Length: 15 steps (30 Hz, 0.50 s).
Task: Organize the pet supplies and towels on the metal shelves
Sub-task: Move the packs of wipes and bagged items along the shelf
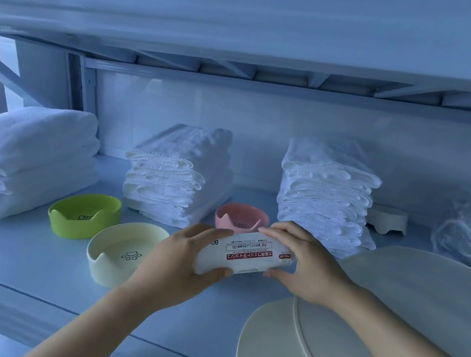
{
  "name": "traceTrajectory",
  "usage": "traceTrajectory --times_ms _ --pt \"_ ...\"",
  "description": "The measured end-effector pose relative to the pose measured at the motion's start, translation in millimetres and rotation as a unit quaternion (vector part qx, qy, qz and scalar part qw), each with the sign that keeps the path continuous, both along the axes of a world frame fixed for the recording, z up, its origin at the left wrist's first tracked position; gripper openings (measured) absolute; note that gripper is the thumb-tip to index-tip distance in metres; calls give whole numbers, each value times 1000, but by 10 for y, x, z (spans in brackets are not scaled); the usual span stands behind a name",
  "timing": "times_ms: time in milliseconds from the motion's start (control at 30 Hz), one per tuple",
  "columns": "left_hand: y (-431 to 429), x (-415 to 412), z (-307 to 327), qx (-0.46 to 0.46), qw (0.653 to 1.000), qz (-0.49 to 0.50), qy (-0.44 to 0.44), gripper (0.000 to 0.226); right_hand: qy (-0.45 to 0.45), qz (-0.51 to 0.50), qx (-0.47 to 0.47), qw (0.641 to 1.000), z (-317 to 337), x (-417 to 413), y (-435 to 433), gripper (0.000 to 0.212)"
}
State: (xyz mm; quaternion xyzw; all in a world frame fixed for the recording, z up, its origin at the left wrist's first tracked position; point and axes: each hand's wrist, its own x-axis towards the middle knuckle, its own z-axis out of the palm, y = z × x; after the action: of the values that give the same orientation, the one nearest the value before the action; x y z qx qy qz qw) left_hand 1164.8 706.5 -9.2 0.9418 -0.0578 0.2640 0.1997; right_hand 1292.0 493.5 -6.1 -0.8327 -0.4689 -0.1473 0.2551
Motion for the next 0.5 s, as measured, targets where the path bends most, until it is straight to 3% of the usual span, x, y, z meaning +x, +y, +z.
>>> traceTrajectory --times_ms 100,333,500 --pt "21 22 2 34 999 14 16 70 -7 3 1 1000 10 16 -1 70" --pt "58 51 69 54 998 38 -14 67 -6 9 20 1000 128 7 -26 64" --pt "90 37 115 9 1000 -1 -28 61 29 31 45 998 276 -6 -101 51"
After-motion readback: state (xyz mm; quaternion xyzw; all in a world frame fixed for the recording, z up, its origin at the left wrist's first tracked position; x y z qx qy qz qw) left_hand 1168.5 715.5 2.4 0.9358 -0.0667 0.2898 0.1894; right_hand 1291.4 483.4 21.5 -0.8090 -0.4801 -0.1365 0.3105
